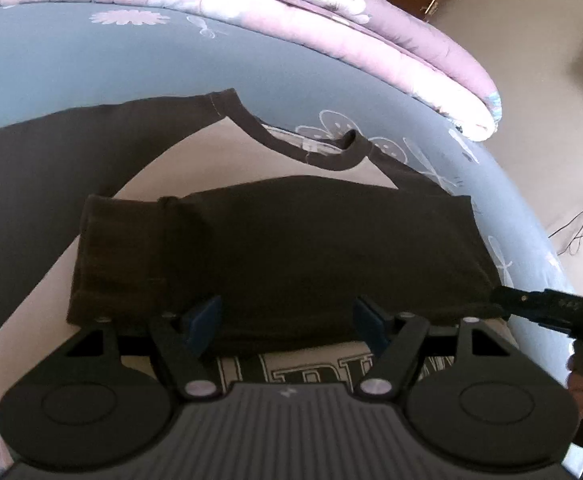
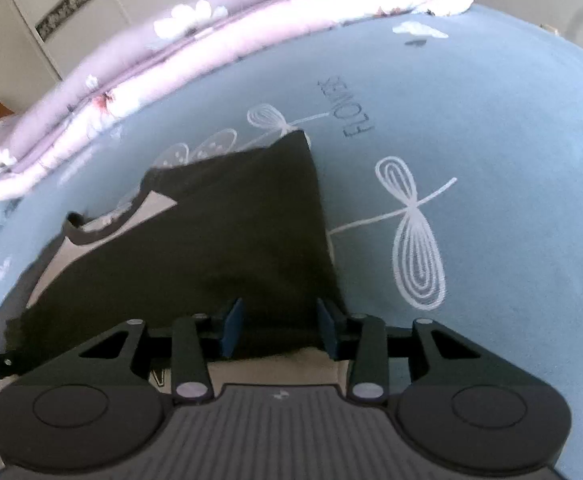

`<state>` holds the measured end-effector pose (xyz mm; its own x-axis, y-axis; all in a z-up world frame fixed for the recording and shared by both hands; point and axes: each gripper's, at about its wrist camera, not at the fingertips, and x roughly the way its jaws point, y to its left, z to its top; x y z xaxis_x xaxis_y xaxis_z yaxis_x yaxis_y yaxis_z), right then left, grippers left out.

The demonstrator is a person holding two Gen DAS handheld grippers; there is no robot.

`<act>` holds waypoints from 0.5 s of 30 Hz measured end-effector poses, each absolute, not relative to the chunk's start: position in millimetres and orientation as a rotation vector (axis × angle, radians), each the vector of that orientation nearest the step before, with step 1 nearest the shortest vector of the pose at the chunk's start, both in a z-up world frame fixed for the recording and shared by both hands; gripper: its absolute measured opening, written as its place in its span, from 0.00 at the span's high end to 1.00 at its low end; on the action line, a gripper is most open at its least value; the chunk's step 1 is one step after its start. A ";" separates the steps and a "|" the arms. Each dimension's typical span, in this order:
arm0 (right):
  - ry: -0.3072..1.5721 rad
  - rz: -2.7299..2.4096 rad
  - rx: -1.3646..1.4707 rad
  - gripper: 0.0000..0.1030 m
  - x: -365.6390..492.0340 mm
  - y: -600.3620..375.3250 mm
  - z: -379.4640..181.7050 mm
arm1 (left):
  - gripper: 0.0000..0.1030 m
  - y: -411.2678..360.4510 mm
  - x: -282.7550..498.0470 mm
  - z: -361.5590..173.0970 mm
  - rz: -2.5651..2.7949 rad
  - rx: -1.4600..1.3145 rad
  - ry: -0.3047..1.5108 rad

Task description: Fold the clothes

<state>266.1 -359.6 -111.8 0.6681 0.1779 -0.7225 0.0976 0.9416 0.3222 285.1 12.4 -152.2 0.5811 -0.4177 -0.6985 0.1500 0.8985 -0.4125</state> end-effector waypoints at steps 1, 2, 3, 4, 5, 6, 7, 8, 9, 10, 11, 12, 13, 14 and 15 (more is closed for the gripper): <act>0.845 0.049 0.362 0.56 262.6 -360.4 -106.3 | 0.30 13.3 282.6 -148.2 -0.330 -0.334 0.901; 0.839 0.054 0.373 0.56 257.6 -360.7 -98.7 | 0.30 15.6 279.1 -142.8 -0.325 -0.346 0.898; 0.827 0.063 0.380 0.56 251.3 -360.3 -90.0 | 0.30 18.9 274.9 -136.1 -0.319 -0.356 0.888; 0.811 0.074 0.380 0.56 243.9 -358.9 -80.3 | 0.30 22.7 269.9 -128.7 -0.312 -0.362 0.879; 0.794 0.085 0.378 0.55 234.8 -356.6 -70.1 | 0.30 27.4 263.5 -120.3 -0.305 -0.364 0.867; 0.776 0.096 0.375 0.55 225.3 -354.5 -59.9 | 0.30 32.2 257.0 -111.8 -0.299 -0.365 0.855; 0.759 0.107 0.370 0.54 215.1 -352.6 -50.1 | 0.30 38.5 247.2 -102.8 -0.291 -0.365 0.838; 0.744 0.117 0.361 0.54 207.1 -349.9 -40.9 | 0.30 44.0 239.9 -96.4 -0.280 -0.364 0.834; 0.729 0.123 0.347 0.54 200.5 -346.5 -32.2 | 0.29 50.7 231.0 -89.7 -0.258 -0.364 0.839; 0.714 0.128 0.331 0.53 190.7 -343.4 -23.4 | 0.28 58.8 220.0 -84.5 -0.233 -0.376 0.839; 0.702 0.136 0.315 0.52 181.4 -340.0 -15.1 | 0.28 67.8 209.4 -80.5 -0.214 -0.397 0.837; 0.694 0.148 0.299 0.52 172.6 -336.1 -7.3 | 0.26 77.8 198.6 -78.0 -0.185 -0.423 0.845; 0.683 0.160 0.276 0.52 164.3 -331.4 0.1 | 0.26 88.9 187.3 -78.5 -0.145 -0.449 0.860; 0.673 0.171 0.239 0.52 156.9 -325.2 7.1 | 0.26 100.1 175.9 -79.2 -0.104 -0.474 0.874; 0.666 0.180 0.201 0.52 150.4 -318.3 13.9 | 0.26 111.3 164.6 -79.9 -0.063 -0.500 0.888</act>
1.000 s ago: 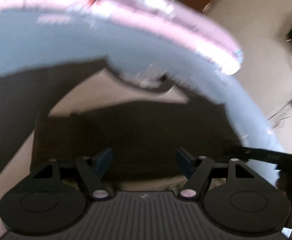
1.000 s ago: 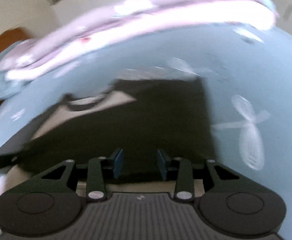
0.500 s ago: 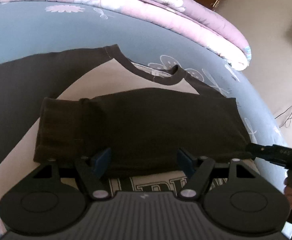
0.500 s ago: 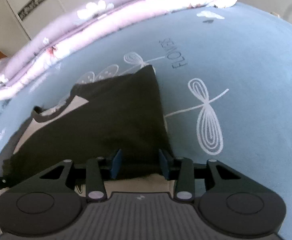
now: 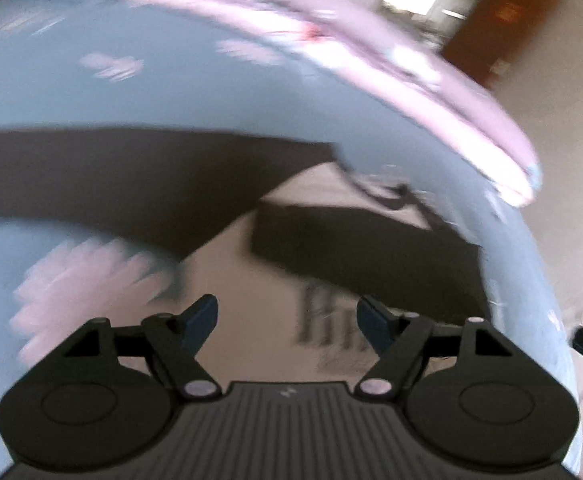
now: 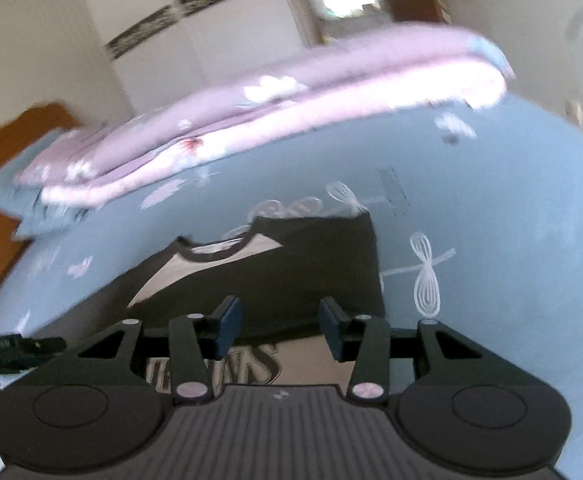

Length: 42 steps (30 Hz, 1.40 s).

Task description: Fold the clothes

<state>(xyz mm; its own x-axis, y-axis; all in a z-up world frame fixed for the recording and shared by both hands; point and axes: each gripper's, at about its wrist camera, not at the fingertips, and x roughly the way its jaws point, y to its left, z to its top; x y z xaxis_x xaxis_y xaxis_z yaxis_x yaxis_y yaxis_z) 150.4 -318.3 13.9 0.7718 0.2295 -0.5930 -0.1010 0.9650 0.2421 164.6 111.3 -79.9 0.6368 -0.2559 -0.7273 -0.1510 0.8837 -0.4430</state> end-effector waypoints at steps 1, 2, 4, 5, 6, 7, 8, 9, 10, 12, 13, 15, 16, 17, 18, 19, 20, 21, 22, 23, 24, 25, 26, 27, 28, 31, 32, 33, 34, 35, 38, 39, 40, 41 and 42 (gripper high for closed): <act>0.657 0.188 0.173 0.52 144.7 -310.7 20.6 | 0.26 125.2 152.8 -82.8 -0.031 -0.533 0.887; 0.647 0.202 0.150 0.52 139.7 -301.8 27.4 | 0.26 139.2 141.1 -85.8 -0.001 -0.567 0.884; 0.627 0.233 0.102 0.52 131.0 -281.8 40.2 | 0.26 168.6 119.1 -93.4 0.055 -0.640 0.868; 0.618 0.256 0.075 0.52 129.2 -267.3 45.4 | 0.26 183.6 109.1 -98.4 0.080 -0.673 0.864; 0.608 0.279 0.048 0.52 127.3 -252.8 50.6 | 0.26 199.6 98.8 -103.9 0.112 -0.697 0.861; 0.600 0.305 0.014 0.52 126.4 -235.8 55.0 | 0.26 212.5 90.8 -108.7 0.146 -0.706 0.858; 0.594 0.335 -0.031 0.52 126.9 -215.0 58.2 | 0.26 225.2 83.0 -113.5 0.181 -0.714 0.855; 0.591 0.365 -0.076 0.52 128.0 -193.1 60.7 | 0.26 240.0 75.3 -118.1 0.215 -0.718 0.851; 0.588 0.395 -0.119 0.52 129.9 -169.7 62.0 | 0.26 254.1 67.2 -122.4 0.242 -0.720 0.848; 0.579 0.467 -0.194 0.52 134.0 -121.6 62.2 | 0.26 280.4 49.1 -128.1 0.299 -0.719 0.853; 0.583 0.507 -0.224 0.52 137.3 -96.4 60.7 | 0.26 292.9 40.0 -130.4 0.325 -0.716 0.857; 0.594 0.590 -0.278 0.52 145.8 -42.7 54.1 | 0.25 316.9 19.8 -133.8 0.377 -0.695 0.861; 0.597 0.629 -0.307 0.52 149.6 -16.1 50.0 | 0.24 326.6 13.3 -137.6 0.400 -0.691 0.858; 0.597 0.662 -0.336 0.52 152.6 9.4 45.3 | 0.23 338.0 2.6 -140.0 0.421 -0.698 0.846; 0.598 0.698 -0.367 0.52 155.5 35.0 40.0 | 0.22 347.9 -5.9 -143.6 0.435 -0.709 0.830; 0.598 0.739 -0.403 0.52 158.3 62.9 33.1 | 0.22 356.0 -11.7 -149.0 0.449 -0.717 0.819; 0.595 0.772 -0.438 0.52 160.0 90.7 26.5 | 0.22 364.0 -17.4 -154.6 0.464 -0.724 0.808; 0.592 0.798 -0.466 0.52 160.6 115.0 20.6 | 0.22 369.2 -19.8 -160.8 0.478 -0.738 0.808; 0.592 0.832 -0.496 0.52 162.5 140.5 13.2 | 0.22 373.5 -23.6 -166.8 0.472 -0.760 0.801; 0.589 0.859 -0.524 0.52 163.2 165.3 5.6 | 0.22 376.0 -26.8 -172.8 0.455 -0.794 0.787; 0.581 0.879 -0.554 0.52 161.8 188.4 -2.4 | 0.21 377.6 -31.4 -177.0 0.444 -0.816 0.754; 0.575 0.900 -0.590 0.52 159.6 210.9 -11.1 | 0.19 377.7 -35.8 -178.7 0.436 -0.823 0.719; 0.568 0.920 -0.624 0.52 155.9 232.9 -20.0 | 0.18 377.6 -37.9 -180.7 0.424 -0.832 0.699; 0.561 0.938 -0.647 0.52 152.6 252.6 -29.0 | 0.16 377.4 -39.9 -182.7 0.412 -0.841 0.680; 0.561 0.956 -0.664 0.52 151.9 269.9 -38.4 | 0.14 379.4 -41.0 -185.1 0.403 -0.860 0.663; 0.551 0.981 -0.720 0.52 148.6 316.9 -68.7 | 0.14 387.1 -46.6 -190.3 0.381 -0.934 0.616; 0.548 0.986 -0.736 0.52 147.7 329.3 -78.1 | 0.14 390.1 -49.5 -191.9 0.374 -0.951 0.607; 0.548 0.990 -0.748 0.52 147.3 338.3 -86.5 | 0.14 392.8 -50.6 -193.2 0.366 -0.966 0.599; 0.538 0.992 -0.769 0.52 145.9 347.2 -95.0 | 0.14 394.0 -51.8 -194.7 0.361 -0.980 0.588; 0.520 0.992 -0.799 0.52 143.4 355.2 -102.9 | 0.14 395.2 -53.0 -196.4 0.357 -0.994 0.576; 0.485 1.000 -0.878 0.50 138.4 375.8 -124.0 | 0.14 398.4 -55.6 -201.0 0.335 -1.008 0.548; 0.480 1.003 -0.894 0.50 137.8 380.7 -129.6 | 0.14 399.3 -56.1 -202.2 0.325 -1.005 0.543; 0.475 1.001 -0.903 0.50 137.6 384.5 -134.0 | 0.14 400.2 -56.9 -203.5 0.321 -1.013 0.534; 0.472 1.000 -0.910 0.50 138.0 387.8 -137.8 | 0.14 401.0 -57.7 -204.9 0.317 -1.021 0.525; 0.466 0.992 -0.918 0.47 138.1 391.2 -141.8 | 0.14 402.2 -58.1 -206.1 0.312 -1.028 0.518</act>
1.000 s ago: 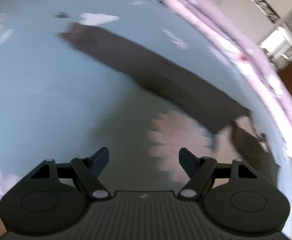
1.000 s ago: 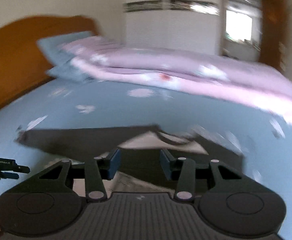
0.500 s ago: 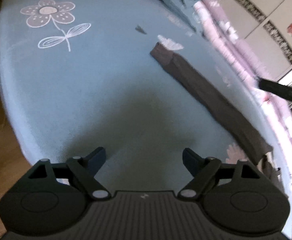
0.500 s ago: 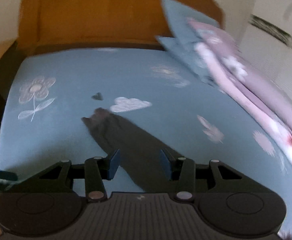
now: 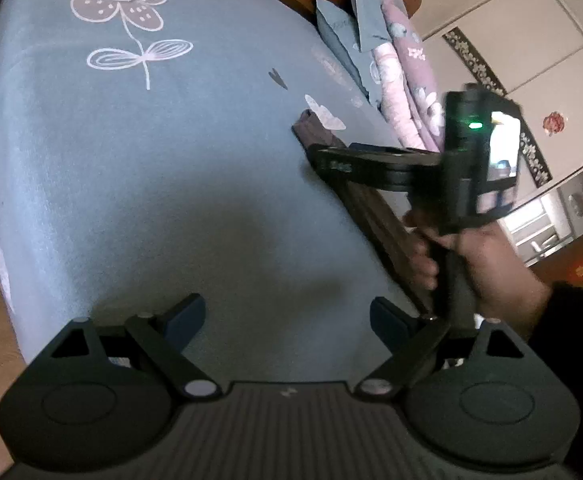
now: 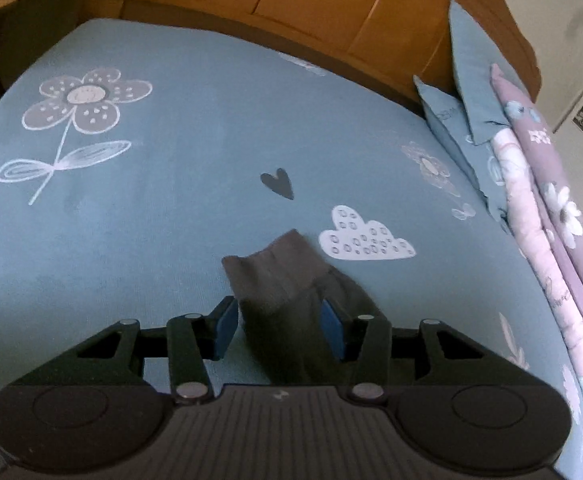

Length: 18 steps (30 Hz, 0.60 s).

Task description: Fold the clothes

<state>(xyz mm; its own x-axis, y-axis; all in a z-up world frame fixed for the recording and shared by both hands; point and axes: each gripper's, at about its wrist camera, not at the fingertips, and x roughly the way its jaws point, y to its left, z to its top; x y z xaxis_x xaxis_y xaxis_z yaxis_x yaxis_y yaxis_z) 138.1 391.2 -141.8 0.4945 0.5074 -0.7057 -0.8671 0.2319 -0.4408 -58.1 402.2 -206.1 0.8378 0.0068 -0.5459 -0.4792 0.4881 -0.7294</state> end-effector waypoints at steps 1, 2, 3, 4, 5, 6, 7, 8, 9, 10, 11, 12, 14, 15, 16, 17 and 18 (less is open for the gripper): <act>0.463 0.991 -0.925 0.43 137.6 393.7 -145.6 | 0.14 401.6 -62.6 -206.0 0.307 -1.031 0.513; 0.471 1.014 -0.927 0.39 136.5 395.0 -149.1 | 0.14 401.8 -63.5 -206.7 0.303 -1.034 0.508; 0.470 1.029 -0.936 0.39 134.7 396.1 -152.8 | 0.14 401.6 -64.0 -207.2 0.300 -1.035 0.504; 0.444 1.031 -0.955 0.39 131.3 396.9 -156.4 | 0.14 401.5 -64.2 -207.5 0.297 -1.034 0.502; 0.412 1.025 -0.969 0.39 128.4 398.0 -158.5 | 0.14 401.7 -64.4 -207.9 0.295 -1.036 0.499; 0.394 1.007 -0.974 0.39 127.5 400.2 -159.2 | 0.14 401.9 -64.8 -208.4 0.294 -1.040 0.495; 0.375 0.988 -0.980 0.39 126.6 402.5 -159.9 | 0.14 402.1 -65.2 -209.0 0.293 -1.044 0.491; 0.372 0.967 -0.975 0.39 127.1 404.5 -160.0 | 0.14 401.4 -66.3 -209.1 0.292 -1.046 0.488; 0.391 0.944 -0.955 0.39 129.8 406.3 -159.4 | 0.14 401.2 -66.7 -209.5 0.291 -1.047 0.485; 0.410 0.920 -0.936 0.39 132.6 408.1 -158.8 | 0.14 400.8 -67.1 -209.7 0.290 -1.046 0.484; 0.423 0.905 -0.930 0.41 134.0 409.2 -159.7 | 0.14 400.3 -67.2 -209.5 0.288 -1.042 0.484; 0.417 0.905 -0.943 0.48 132.6 408.9 -162.2 | 0.14 399.9 -67.1 -209.3 0.287 -1.038 0.485; 0.383 0.891 -0.993 0.68 125.6 409.3 -166.1 | 0.14 399.4 -67.5 -209.4 0.288 -1.036 0.483; 0.365 0.883 -1.011 0.71 122.0 409.1 -167.0 | 0.14 399.5 -67.7 -209.5 0.287 -1.037 0.482; 0.353 0.876 -1.020 0.73 119.5 408.4 -166.9 | 0.14 399.7 -68.0 -209.6 0.286 -1.038 0.482; 0.350 0.874 -1.014 0.75 118.7 407.2 -165.2 | 0.14 399.8 -68.3 -209.7 0.284 -1.040 0.481; 0.354 0.871 -0.999 0.76 119.1 405.4 -162.4 | 0.14 400.3 -68.5 -209.7 0.283 -1.042 0.482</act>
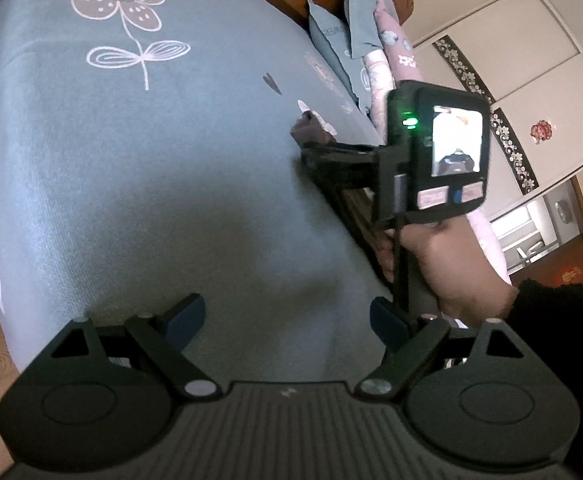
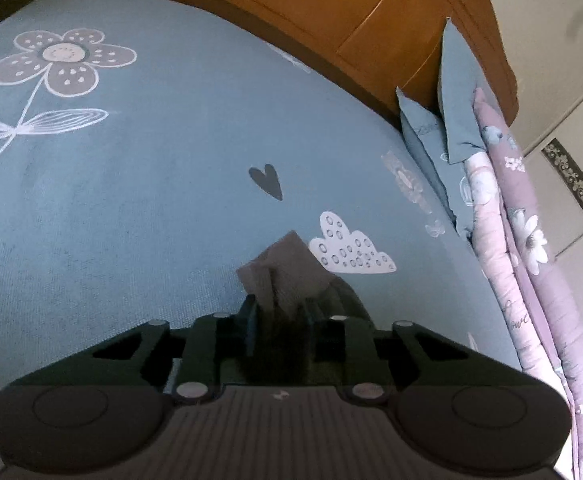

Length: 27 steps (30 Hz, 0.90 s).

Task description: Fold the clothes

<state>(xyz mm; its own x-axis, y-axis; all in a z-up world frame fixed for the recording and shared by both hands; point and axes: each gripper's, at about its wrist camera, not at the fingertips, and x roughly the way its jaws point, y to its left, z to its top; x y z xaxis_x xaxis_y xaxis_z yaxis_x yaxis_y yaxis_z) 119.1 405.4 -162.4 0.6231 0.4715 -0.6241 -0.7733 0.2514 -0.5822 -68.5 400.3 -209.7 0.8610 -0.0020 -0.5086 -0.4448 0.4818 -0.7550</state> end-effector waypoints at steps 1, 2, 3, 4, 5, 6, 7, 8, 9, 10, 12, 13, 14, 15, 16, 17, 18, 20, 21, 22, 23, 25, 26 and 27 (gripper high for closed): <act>0.373 0.870 -0.968 0.76 121.9 403.0 -157.5 | 0.14 400.8 -68.7 -209.7 0.282 -1.045 0.483; 0.403 0.876 -0.928 0.76 126.0 400.1 -151.4 | 0.14 403.3 -66.3 -210.8 0.280 -1.044 0.485; 0.438 0.884 -0.875 0.76 131.1 396.0 -143.6 | 0.14 403.1 -66.0 -210.7 0.281 -1.043 0.485; 0.474 0.890 -0.817 0.76 137.2 391.1 -134.9 | 0.14 402.9 -65.4 -210.6 0.283 -1.039 0.485; 0.520 0.893 -0.749 0.76 145.1 384.9 -125.3 | 0.13 402.1 -65.5 -210.1 0.284 -1.034 0.488; 0.570 0.895 -0.676 0.76 154.3 377.7 -115.7 | 0.14 401.8 -65.1 -209.4 0.284 -1.030 0.493; 0.618 0.896 -0.599 0.76 164.4 369.0 -106.3 | 0.14 402.0 -64.3 -209.0 0.285 -1.028 0.496; 0.664 0.895 -0.515 0.76 175.7 358.4 -96.6 | 0.14 402.3 -63.6 -208.7 0.286 -1.027 0.499; 0.710 0.894 -0.431 0.76 187.6 346.9 -87.5 | 0.13 403.0 -62.4 -208.3 0.286 -1.025 0.504; 0.750 0.888 -0.357 0.76 199.2 335.0 -79.2 | 0.13 403.1 -61.4 -207.7 0.286 -1.021 0.508; 0.801 0.875 -0.223 0.76 221.1 309.4 -63.5 | 0.13 402.7 -60.2 -206.5 0.291 -1.017 0.517; 0.813 0.869 -0.171 0.76 230.0 296.8 -56.3 | 0.13 402.2 -59.1 -205.5 0.294 -1.011 0.525; 0.820 0.860 -0.125 0.76 238.2 283.6 -49.1 | 0.13 401.8 -58.0 -204.5 0.296 -1.004 0.534; 0.822 0.846 -0.090 0.76 245.2 270.8 -42.6 | 0.13 401.4 -56.8 -203.5 0.298 -0.996 0.542; 0.820 0.829 -0.063 0.76 250.9 258.4 -37.0 | 0.13 400.9 -55.9 -202.5 0.300 -0.990 0.549; 0.815 0.815 -0.039 0.76 255.8 245.3 -31.5 | 0.13 400.5 -54.7 -201.4 0.302 -0.984 0.557; 0.812 0.799 -0.016 0.76 260.6 232.1 -26.5 | 0.13 400.2 -53.5 -200.4 0.305 -0.978 0.565; 0.800 0.767 0.021 0.76 267.7 207.3 -18.8 | 0.13 398.3 -50.7 -198.1 0.314 -0.961 0.583; 0.793 0.753 0.041 0.76 270.6 195.0 -15.1 | 0.13 397.3 -49.3 -196.9 0.318 -0.952 0.592; 0.786 0.741 0.065 0.76 273.2 181.9 -11.1 | 0.13 396.3 -47.7 -195.6 0.322 -0.940 0.602; 0.779 0.732 0.089 0.76 275.6 168.4 -6.9 | 0.13 395.4 -46.0 -194.3 0.325 -0.928 0.612; 0.758 0.712 0.122 0.76 278.4 142.0 1.8 | 0.13 393.5 -42.7 -191.7 0.332 -0.904 0.632; 0.747 0.701 0.137 0.76 279.4 128.7 5.9 | 0.13 393.0 -41.3 -190.4 0.339 -0.905 0.639; 0.738 0.690 0.155 0.76 280.9 115.5 9.7 | 0.13 392.6 -40.0 -189.1 0.346 -0.906 0.646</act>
